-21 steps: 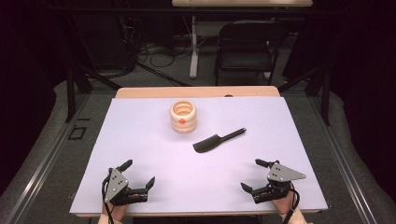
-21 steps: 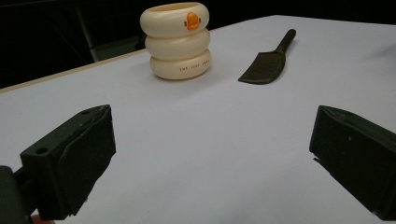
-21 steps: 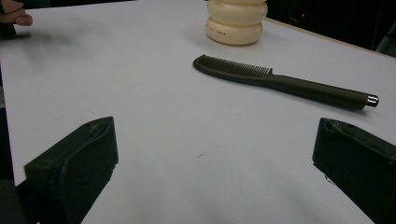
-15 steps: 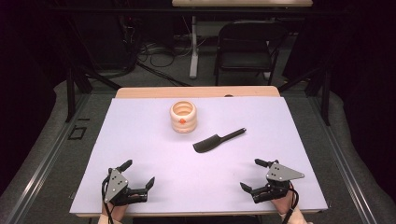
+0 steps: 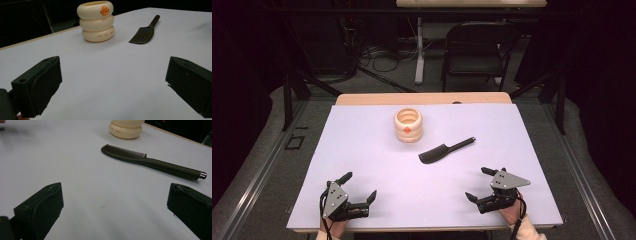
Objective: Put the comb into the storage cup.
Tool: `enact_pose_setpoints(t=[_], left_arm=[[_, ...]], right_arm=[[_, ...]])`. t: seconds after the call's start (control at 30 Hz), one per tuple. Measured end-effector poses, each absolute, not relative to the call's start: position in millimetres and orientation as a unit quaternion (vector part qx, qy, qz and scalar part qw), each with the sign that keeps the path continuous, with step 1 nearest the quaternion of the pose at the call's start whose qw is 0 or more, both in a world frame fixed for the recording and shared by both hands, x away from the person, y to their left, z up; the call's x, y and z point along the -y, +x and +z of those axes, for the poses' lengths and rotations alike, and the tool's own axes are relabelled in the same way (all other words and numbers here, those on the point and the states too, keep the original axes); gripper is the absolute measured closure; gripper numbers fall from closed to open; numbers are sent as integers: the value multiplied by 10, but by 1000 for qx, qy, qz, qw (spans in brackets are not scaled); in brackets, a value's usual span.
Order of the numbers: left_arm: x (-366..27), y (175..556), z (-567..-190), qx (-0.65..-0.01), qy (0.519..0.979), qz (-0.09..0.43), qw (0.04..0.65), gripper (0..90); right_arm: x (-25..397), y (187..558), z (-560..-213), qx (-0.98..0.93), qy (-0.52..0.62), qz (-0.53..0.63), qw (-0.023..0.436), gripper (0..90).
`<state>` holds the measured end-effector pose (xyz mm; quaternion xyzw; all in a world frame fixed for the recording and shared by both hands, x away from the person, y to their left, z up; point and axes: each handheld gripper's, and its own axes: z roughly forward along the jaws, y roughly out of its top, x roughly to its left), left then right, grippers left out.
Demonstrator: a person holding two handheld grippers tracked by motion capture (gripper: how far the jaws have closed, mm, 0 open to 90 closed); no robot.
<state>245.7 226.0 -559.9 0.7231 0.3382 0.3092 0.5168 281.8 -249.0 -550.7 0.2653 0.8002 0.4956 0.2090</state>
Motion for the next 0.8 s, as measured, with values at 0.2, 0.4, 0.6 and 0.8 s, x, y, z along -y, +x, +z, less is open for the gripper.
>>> enact_pose_setpoints(t=[0.2,0.4,0.6,0.8], left_arm=[[-2254,2454,-5600,-337,725,311,515,5],[-2259,2452,-5605,-338,724,312,514,5],[-2261,2448,-5604,-336,724,315,513,6],[-2254,2450,-5610,-336,725,316,511,6]], right_arm=[[2476,2927,-5515,-809,275,480,198,3],[2467,3047,-5458,-812,281,470,201,3],[2448,3176,-5400,-814,284,466,199,4],[2433,3350,-5342,-812,294,464,197,6]])
